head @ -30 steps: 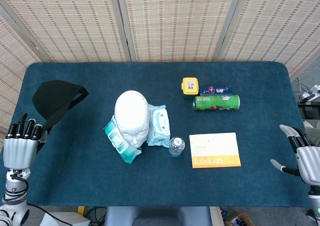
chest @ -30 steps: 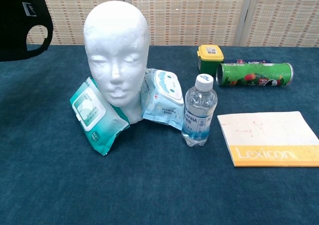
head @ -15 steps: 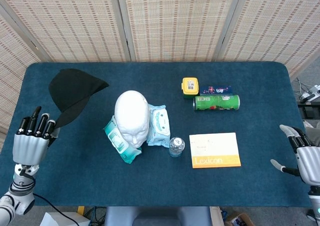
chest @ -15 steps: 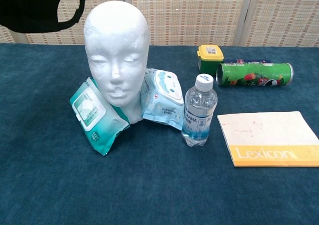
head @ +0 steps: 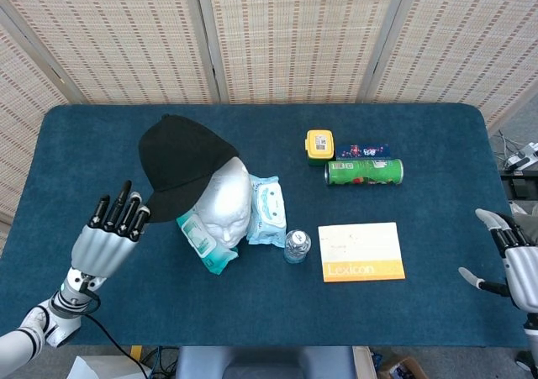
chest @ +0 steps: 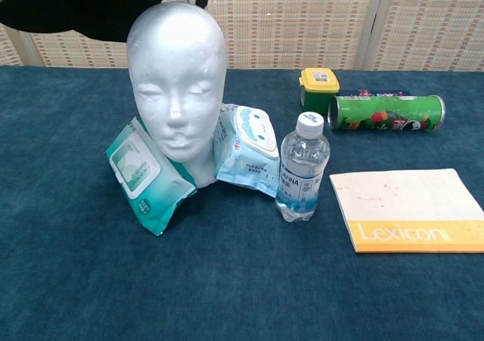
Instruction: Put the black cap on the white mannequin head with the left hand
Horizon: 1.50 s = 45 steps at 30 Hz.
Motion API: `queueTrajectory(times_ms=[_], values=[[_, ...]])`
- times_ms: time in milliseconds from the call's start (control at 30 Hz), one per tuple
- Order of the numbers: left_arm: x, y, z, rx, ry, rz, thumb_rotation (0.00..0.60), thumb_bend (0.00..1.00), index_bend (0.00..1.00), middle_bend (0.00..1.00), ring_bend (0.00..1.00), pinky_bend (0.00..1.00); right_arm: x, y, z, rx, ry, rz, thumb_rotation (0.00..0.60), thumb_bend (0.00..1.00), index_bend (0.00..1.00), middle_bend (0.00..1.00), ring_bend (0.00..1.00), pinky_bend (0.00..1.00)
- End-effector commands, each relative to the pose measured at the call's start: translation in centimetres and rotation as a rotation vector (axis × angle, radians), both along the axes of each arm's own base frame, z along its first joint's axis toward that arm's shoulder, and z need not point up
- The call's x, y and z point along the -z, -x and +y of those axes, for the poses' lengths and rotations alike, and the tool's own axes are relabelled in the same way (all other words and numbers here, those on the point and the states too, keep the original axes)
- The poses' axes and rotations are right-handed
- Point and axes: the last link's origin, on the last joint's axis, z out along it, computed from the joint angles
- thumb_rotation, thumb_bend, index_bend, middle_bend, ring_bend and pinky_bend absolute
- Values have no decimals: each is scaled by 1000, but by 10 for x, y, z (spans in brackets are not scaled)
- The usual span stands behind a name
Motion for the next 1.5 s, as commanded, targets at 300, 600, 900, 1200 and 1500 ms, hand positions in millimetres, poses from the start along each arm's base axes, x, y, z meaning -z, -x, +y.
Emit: queueTrajectory(times_ms=[300,600,900,1200,1500], values=[[33,-12,-12,69,56,88,600,485,662,541,296,562,-2,1,1,-3,5,-5,600,0,51,186,135,397],[53,-11,-23,97,101,119,600,485,651,539,296,562,-4,1,2,-4,8,-11,600,0,52,186,135,397],[66,-10,-26,77,117,134,600,484,538,530,295,562,-6,2,2,-5,11,-18,600,0,51,186,135,397],[77,-14,-30,93,136,150,600,483,449,508,286,561,-7,2,2,-4,13,-25,600,0,51,186,135,397],[86,-11,-33,71,144,164,600,334,304,429,256,527,-8,3,2,-2,15,-28,600,0,52,186,135,397]])
